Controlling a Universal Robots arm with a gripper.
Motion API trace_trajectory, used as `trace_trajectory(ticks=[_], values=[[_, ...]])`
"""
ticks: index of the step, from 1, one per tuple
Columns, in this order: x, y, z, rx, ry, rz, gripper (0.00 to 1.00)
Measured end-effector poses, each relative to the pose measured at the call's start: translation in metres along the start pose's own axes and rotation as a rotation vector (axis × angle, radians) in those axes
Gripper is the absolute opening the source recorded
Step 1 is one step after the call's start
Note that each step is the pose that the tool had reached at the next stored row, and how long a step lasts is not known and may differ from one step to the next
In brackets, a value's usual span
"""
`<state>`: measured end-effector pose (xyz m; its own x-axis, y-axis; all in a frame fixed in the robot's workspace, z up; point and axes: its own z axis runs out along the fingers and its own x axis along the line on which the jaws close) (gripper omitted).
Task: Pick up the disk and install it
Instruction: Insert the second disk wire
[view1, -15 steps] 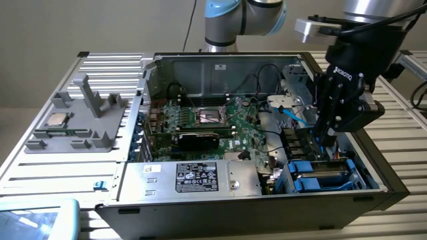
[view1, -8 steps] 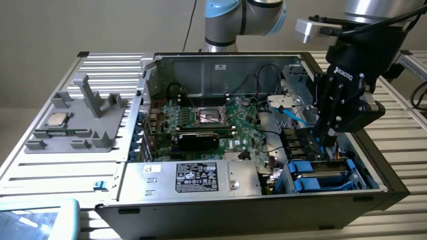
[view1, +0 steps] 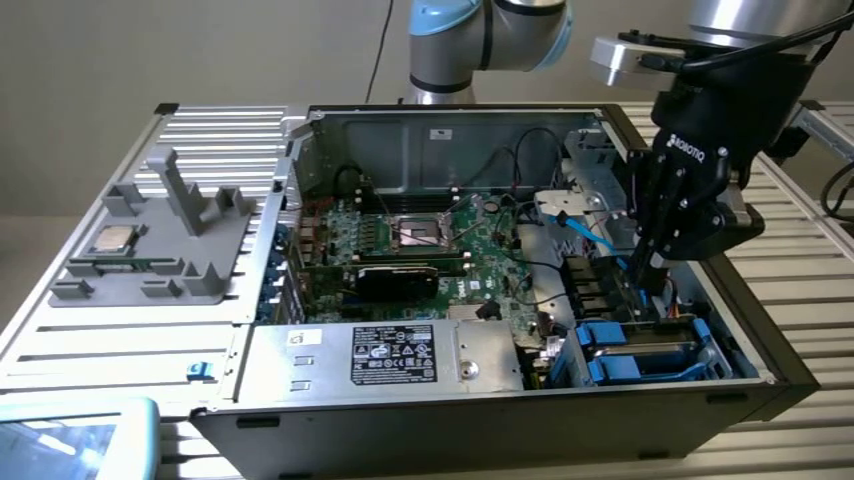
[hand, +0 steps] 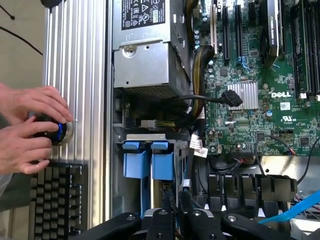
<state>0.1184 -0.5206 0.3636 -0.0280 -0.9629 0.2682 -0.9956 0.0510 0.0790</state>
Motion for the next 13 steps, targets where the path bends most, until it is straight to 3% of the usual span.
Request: trace_trajectory(ticks=[4, 8, 10, 12, 13], values=[[0.002, 0.0001, -0.0023, -0.0001, -0.0003, 0.0, 0.16], [0.011, 0.0003, -0.0077, -0.0001, -0.0007, 0.0, 0.16], [0.016, 0.0001, -0.0074, -0.0002, -0.0056, -0.001, 0.16], [0.02, -0.0001, -0.0065, -0.0004, -0.0142, -0.002, 0.16], [0.02, -0.0001, -0.0065, -0.0005, -0.0145, -0.002, 0.16]])
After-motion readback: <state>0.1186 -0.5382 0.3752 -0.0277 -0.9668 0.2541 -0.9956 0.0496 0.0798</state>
